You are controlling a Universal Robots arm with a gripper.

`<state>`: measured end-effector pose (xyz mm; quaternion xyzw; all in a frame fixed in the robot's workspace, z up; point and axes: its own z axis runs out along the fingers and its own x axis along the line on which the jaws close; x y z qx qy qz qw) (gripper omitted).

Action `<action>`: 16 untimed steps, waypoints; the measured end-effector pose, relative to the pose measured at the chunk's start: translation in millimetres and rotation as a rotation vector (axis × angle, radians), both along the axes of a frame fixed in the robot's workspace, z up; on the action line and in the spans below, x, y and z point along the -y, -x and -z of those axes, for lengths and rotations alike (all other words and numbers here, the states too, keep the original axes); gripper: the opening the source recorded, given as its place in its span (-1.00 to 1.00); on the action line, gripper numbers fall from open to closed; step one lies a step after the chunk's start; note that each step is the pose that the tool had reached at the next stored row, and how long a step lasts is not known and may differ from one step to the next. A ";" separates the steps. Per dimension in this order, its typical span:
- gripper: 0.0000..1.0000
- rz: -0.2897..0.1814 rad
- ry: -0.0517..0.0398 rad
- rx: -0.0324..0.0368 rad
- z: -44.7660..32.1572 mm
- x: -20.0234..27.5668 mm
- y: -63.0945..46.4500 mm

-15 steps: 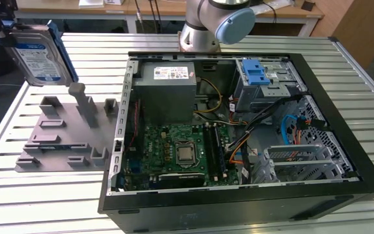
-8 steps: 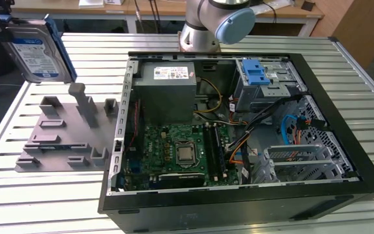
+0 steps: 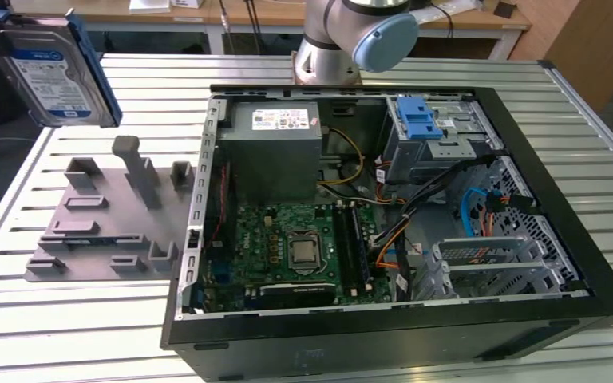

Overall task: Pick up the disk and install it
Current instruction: 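Pick up the disk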

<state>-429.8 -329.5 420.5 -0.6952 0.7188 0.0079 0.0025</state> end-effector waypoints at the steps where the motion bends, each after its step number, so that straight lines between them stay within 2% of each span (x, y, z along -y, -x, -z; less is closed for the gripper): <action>1: -0.27 0.000 0.0000 0.0000 -1.5 0.0 0.0; 16: -0.27 0.000 0.0000 0.0000 -16.6 0.0 0.0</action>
